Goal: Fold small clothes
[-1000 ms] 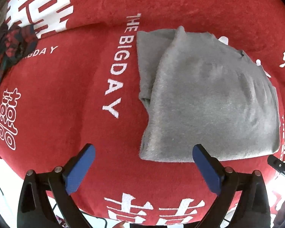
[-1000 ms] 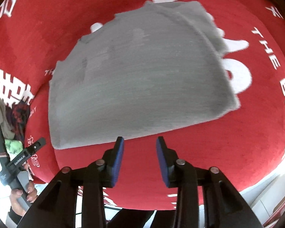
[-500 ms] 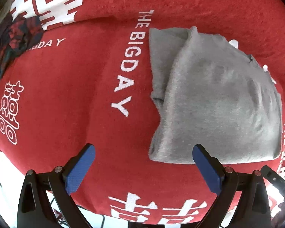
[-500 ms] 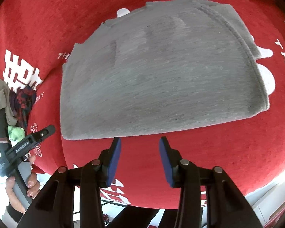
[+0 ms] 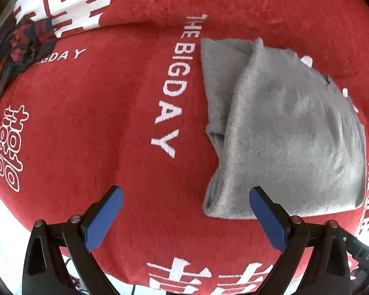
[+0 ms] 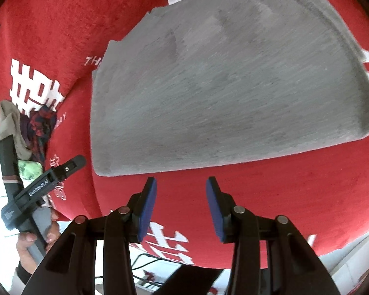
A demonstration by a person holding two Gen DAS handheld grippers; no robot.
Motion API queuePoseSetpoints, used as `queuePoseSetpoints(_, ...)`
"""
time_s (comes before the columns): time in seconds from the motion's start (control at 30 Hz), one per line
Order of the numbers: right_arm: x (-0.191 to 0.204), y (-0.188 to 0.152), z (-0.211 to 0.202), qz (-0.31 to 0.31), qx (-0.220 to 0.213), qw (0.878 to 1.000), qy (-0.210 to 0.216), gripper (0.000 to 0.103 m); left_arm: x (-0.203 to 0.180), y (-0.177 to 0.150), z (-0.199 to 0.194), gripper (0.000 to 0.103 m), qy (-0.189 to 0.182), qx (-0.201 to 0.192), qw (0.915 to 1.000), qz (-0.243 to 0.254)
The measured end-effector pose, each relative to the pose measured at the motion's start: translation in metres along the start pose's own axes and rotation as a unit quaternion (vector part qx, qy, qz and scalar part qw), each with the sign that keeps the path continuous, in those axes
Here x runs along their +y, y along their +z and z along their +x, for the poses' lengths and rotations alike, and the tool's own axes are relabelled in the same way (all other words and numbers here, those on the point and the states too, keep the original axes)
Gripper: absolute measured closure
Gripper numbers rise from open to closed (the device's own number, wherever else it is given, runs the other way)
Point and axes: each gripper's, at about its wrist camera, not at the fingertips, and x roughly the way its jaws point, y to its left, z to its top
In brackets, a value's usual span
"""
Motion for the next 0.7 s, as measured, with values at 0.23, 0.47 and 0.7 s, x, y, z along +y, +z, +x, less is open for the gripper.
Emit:
queuePoseSetpoints(0.23,-0.005,-0.001,0.018,0.067,-0.007,0.994,0.085,0.051,0.011,0.01,0.004,0.001,-0.039,-0.011,0.9991,-0.008)
queuePoseSetpoints(0.47,-0.015,-0.014,0.042,0.137,-0.007,0.98,0.146,0.046,0.019,0.024,0.015,0.001,-0.058,-0.004,0.9981,-0.018)
queuePoseSetpoints(0.7,-0.017,-0.023,0.059,0.173,-0.029,0.965,0.193,0.046,0.031,0.041,0.026,0.001,-0.088,0.009,0.9947,-0.052)
